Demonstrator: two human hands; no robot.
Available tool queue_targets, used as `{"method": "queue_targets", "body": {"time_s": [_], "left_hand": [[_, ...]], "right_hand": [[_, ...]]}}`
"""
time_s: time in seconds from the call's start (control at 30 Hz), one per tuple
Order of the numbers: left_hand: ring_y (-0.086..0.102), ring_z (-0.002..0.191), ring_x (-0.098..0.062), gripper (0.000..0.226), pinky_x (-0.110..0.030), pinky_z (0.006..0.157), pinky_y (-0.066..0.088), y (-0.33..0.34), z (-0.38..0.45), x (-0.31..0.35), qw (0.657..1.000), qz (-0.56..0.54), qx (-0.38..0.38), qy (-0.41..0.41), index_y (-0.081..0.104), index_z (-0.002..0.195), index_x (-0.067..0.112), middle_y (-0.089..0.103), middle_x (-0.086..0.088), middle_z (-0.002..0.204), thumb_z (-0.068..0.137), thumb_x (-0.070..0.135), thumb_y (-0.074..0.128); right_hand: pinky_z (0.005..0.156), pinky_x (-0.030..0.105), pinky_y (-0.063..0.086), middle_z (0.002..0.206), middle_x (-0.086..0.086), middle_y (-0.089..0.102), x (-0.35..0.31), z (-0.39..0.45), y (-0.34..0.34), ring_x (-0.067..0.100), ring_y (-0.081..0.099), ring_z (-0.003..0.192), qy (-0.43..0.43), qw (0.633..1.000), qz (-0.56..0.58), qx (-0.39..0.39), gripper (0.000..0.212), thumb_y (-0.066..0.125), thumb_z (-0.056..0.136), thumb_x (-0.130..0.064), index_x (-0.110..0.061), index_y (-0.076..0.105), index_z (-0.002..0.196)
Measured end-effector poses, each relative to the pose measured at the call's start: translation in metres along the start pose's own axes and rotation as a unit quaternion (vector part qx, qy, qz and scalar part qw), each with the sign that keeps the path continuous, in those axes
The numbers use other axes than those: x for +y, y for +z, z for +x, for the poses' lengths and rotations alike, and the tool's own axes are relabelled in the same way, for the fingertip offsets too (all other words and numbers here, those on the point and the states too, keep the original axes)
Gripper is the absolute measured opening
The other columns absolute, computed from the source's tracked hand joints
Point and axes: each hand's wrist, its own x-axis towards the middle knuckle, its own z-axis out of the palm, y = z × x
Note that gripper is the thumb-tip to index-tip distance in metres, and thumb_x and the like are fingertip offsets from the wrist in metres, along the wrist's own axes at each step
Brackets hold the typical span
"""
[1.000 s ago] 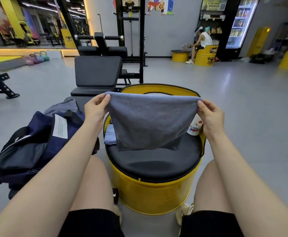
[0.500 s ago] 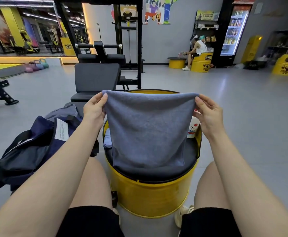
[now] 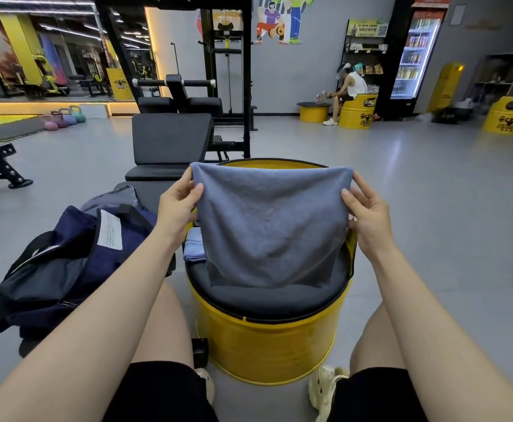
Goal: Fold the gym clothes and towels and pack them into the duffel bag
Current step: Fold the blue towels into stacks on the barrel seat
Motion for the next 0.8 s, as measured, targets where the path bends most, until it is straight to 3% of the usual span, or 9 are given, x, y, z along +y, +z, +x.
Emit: {"method": "queue_targets", "body": {"time_s": [0.17,0.3,0.4,0.47,0.53,0.6,0.67,0.8], "left_hand": [[0.06,0.096,0.0,0.054,-0.021,0.06,0.052,-0.007,-0.011,-0.014,0.994,0.078,-0.059,-0.043,0.038,0.142,0.038,0.063,0.016,0.113,0.096,0.014,0.053],[0.055,0.114,-0.008,0.064,-0.031,0.067,0.052,-0.016,-0.014,-0.037,0.975,0.136,-0.134,-0.112,0.026,0.142,0.05,0.056,0.014,0.131,0.097,0.014,0.052],[0.049,0.118,-0.011,0.071,-0.038,0.081,0.047,-0.015,-0.017,-0.063,0.955,0.179,-0.156,-0.179,0.012,0.146,0.048,0.046,0.011,0.142,0.098,0.012,0.049],[0.049,0.11,-0.012,0.072,-0.041,0.092,0.044,-0.012,-0.019,-0.081,0.942,0.208,-0.157,-0.211,0.007,0.149,0.039,0.045,0.004,0.14,0.098,0.008,0.047],[0.051,0.109,-0.017,0.072,-0.041,0.093,0.043,-0.012,-0.017,-0.1,0.934,0.227,-0.148,-0.232,0.005,0.149,0.037,0.045,0.001,0.141,0.098,0.007,0.045],[0.05,0.121,-0.024,0.073,-0.041,0.096,0.042,-0.014,-0.01,-0.117,0.928,0.246,-0.135,-0.245,0.004,0.149,0.037,0.042,-0.001,0.146,0.098,0.005,0.045],[0.045,0.129,-0.028,0.073,-0.043,0.103,0.037,-0.016,-0.002,-0.132,0.921,0.265,-0.129,-0.254,0.004,0.15,0.033,0.042,-0.006,0.146,0.097,0.002,0.044],[0.051,0.119,-0.028,0.074,-0.042,0.103,0.037,-0.017,0.017,-0.154,0.911,0.281,-0.13,-0.273,0.003,0.15,0.033,0.048,-0.009,0.139,0.097,0.0,0.043]], "right_hand": [[0.057,0.019,0.05,0.107,-0.007,0.065,0.011,-0.003,-0.013,0.006,0.062,0.092,0.036,0.999,-0.029,0.004,0.044,0.056,0.096,-0.013,-0.032,0.049,0.135],[0.058,0.017,0.05,0.112,-0.011,0.064,0.038,-0.002,-0.028,0.006,0.062,0.097,0.11,0.991,-0.071,-0.04,0.066,0.053,0.096,-0.006,-0.036,0.026,0.148],[0.065,0.017,0.051,0.109,-0.006,0.061,0.074,0.002,-0.034,0.015,0.057,0.108,0.159,0.978,-0.129,-0.042,0.063,0.053,0.093,0.002,-0.024,0.034,0.147],[0.058,0.012,0.049,0.098,-0.006,0.062,0.1,0.007,-0.035,0.014,0.058,0.097,0.192,0.969,-0.152,-0.025,0.053,0.053,0.093,0.004,-0.015,0.044,0.142],[0.049,0.013,0.048,0.095,-0.003,0.064,0.123,0.012,-0.035,0.014,0.059,0.089,0.223,0.961,-0.162,-0.003,0.047,0.055,0.092,0.004,-0.009,0.049,0.137],[0.056,0.021,0.052,0.107,0.006,0.065,0.146,0.018,-0.037,0.021,0.058,0.096,0.249,0.952,-0.175,0.031,0.042,0.057,0.092,0.003,-0.003,0.052,0.133],[0.072,0.033,0.053,0.118,0.014,0.063,0.165,0.027,-0.039,0.025,0.058,0.1,0.262,0.943,-0.198,0.06,0.038,0.058,0.091,0.003,0.0,0.056,0.128],[0.092,0.047,0.052,0.113,0.01,0.066,0.183,0.048,-0.034,0.025,0.06,0.1,0.257,0.922,-0.28,0.074,0.029,0.061,0.09,-0.004,-0.007,0.063,0.119]]}}
